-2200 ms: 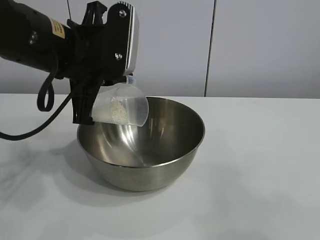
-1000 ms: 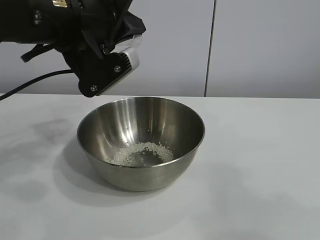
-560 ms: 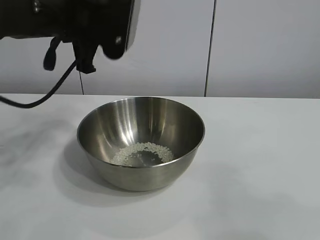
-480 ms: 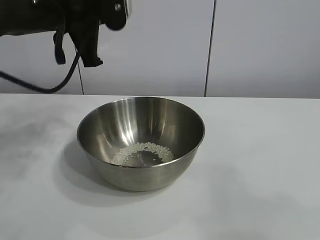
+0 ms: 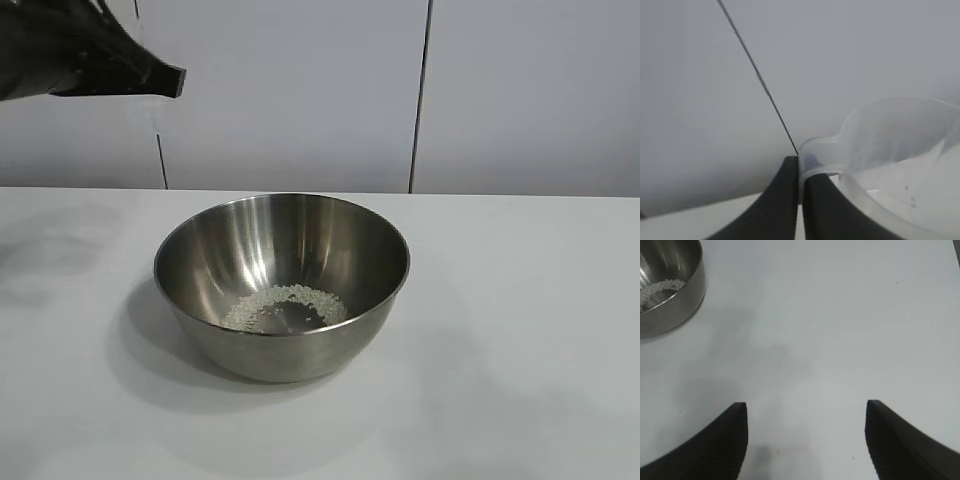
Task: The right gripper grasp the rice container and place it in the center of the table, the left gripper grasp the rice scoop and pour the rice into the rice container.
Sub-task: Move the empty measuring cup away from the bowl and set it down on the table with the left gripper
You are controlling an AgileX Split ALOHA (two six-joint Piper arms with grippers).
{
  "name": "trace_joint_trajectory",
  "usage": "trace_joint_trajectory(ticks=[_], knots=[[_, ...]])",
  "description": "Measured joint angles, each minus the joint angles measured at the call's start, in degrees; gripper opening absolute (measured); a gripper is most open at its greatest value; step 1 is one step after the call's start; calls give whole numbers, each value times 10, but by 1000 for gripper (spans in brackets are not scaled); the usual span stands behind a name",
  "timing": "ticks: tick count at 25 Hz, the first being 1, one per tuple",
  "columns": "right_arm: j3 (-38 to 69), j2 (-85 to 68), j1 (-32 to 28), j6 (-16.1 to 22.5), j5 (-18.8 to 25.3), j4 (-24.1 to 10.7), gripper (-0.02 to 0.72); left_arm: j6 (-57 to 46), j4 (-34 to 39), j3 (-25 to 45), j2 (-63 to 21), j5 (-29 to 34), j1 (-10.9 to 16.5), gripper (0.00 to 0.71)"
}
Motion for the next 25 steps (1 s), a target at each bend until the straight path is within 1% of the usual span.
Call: trace_joint_trajectory(ticks=[2,6,9,12,15,18,21,25], knots=[[0,0,0,0,0,0,464,-82,44,29,0,-2,16,9],[0,0,0,0,0,0,464,-228,165,86,-1,-2,64,9],[0,0,0,0,0,0,464,-327,266,127,-8,-2,107,9],[0,0,0,0,0,0,464,-412,357,166,-11,-3,159,9],[0,0,0,0,0,0,464,-460,453,201,-11,-6,209,9],[0,0,0,0,0,0,464,-497,532,223,7,-31,257,9],[0,0,0,0,0,0,464,-509,574,230,58,-84,278,9],[0,0,0,0,0,0,464,-512,582,230,129,-154,281,9]])
